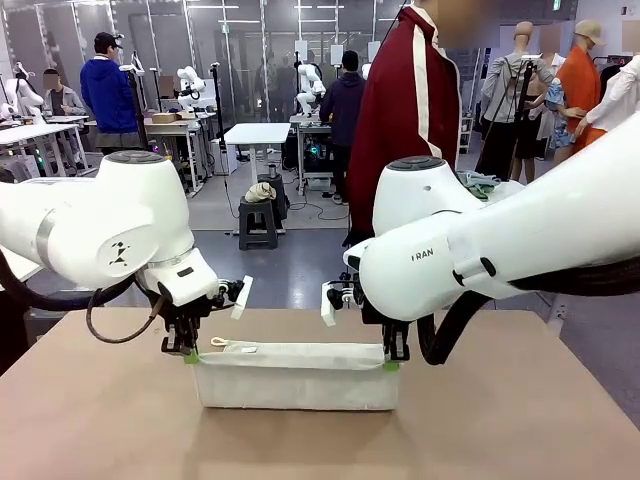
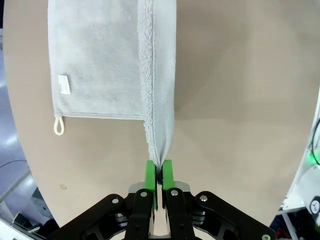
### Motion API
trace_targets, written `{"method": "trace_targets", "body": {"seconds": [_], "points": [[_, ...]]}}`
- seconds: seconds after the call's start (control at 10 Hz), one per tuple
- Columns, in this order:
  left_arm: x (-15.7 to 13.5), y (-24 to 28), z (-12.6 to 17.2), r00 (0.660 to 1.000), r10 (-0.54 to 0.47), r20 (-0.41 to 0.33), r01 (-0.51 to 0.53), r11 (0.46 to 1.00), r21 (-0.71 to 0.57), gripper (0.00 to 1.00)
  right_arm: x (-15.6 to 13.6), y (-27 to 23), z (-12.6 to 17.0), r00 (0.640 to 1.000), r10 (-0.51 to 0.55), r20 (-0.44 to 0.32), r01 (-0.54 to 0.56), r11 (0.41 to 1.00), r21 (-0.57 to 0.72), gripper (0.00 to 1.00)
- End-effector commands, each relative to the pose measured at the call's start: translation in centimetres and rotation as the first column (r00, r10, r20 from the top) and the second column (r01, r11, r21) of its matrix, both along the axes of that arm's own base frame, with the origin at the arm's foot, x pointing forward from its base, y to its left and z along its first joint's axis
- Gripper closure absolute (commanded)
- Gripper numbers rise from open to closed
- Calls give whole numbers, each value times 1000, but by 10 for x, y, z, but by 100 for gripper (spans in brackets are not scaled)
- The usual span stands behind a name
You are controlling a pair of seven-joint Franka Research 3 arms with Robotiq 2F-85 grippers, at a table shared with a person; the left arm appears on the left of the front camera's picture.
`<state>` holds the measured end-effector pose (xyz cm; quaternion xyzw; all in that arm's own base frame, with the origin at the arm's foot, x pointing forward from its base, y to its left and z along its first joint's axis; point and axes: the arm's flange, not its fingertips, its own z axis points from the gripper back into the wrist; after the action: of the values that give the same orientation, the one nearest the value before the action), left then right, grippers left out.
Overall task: Fold the towels and place them in the basket.
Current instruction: When a person lays out a Towel with hook on the table, fold it in half twice.
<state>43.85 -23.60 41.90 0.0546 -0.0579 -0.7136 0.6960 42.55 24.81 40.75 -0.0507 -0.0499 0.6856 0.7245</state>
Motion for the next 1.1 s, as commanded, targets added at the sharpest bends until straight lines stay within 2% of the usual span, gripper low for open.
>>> {"method": "trace_targets", "body": {"seconds": [0.0,0.4,0.5,0.6,1.0], "points": [[-9,1,0,1000,-7,7,7,1000,-1,95,-6,1,-1,1000,-8,4,8,1000,2,100],[-9,1,0,1000,-7,7,7,1000,-1,95,-6,1,-1,1000,-8,4,8,1000,2,100],[-4,-5,-1,1000,-10,0,10,1000,1,93,-3,5,0,1000,10,0,-10,1000,-2,96],[15,-2,-2,1000,-11,-10,12,1000,25,93,16,1,-5,1000,-8,7,8,1000,-25,96],[66,-2,-19,994,-67,-81,71,996,48,93,58,-5,-14,1000,13,-8,-13,1000,-14,96]]}}
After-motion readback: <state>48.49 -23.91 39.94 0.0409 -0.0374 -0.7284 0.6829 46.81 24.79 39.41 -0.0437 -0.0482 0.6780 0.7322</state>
